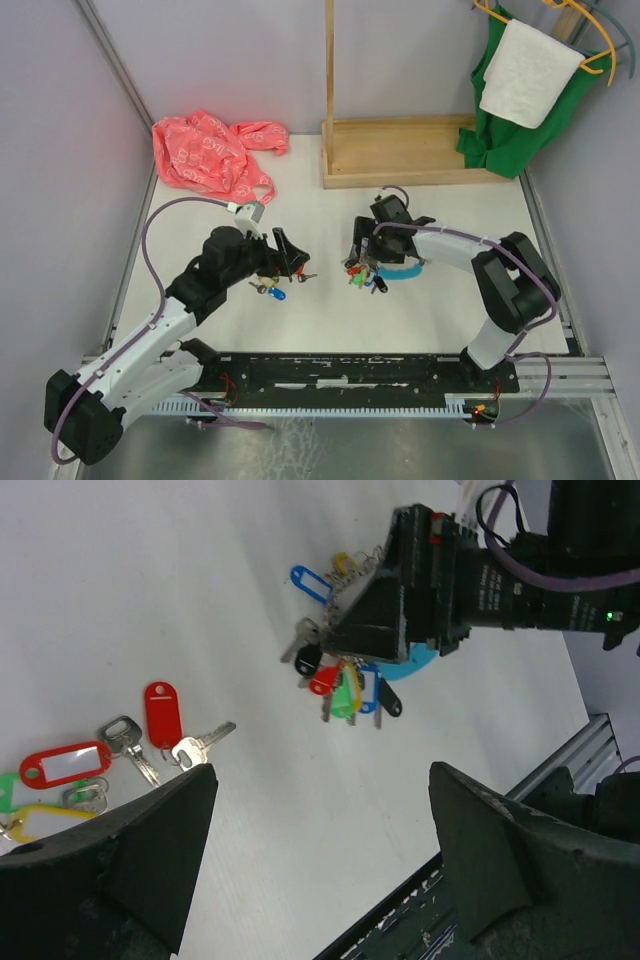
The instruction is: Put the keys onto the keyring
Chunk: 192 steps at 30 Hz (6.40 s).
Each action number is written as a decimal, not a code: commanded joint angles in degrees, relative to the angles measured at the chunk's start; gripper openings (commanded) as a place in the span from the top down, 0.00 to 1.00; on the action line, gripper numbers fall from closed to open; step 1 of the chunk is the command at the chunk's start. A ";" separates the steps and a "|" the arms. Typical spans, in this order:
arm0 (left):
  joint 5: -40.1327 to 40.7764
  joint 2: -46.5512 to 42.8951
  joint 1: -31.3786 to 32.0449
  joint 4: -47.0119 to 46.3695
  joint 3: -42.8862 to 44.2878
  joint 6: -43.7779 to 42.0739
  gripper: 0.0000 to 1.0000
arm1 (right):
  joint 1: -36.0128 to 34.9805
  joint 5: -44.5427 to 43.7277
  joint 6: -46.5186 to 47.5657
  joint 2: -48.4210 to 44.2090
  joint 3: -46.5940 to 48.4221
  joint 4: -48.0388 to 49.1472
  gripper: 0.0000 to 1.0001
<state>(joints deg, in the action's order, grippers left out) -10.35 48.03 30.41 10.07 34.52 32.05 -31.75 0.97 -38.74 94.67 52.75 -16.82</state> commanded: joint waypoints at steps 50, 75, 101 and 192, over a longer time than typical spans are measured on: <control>6.75 26.41 17.52 -11.63 2.57 3.81 0.23 | 10.79 19.43 12.91 -3.18 -3.86 -4.27 0.15; 9.82 34.49 17.86 -12.01 3.31 2.23 0.37 | 3.22 12.28 23.44 1.79 13.99 -9.15 0.25; 11.14 41.33 16.09 -10.94 8.05 -0.70 0.43 | 3.77 16.09 17.76 4.65 3.56 -1.98 0.73; -1.44 54.23 14.49 -53.29 4.22 63.83 0.12 | 1.51 16.73 12.87 -24.52 -11.36 17.17 0.96</control>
<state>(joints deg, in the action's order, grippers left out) -10.09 101.86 45.06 -39.68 36.97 92.90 -29.98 16.93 -28.56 72.16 37.30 -1.96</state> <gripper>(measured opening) 0.890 0.308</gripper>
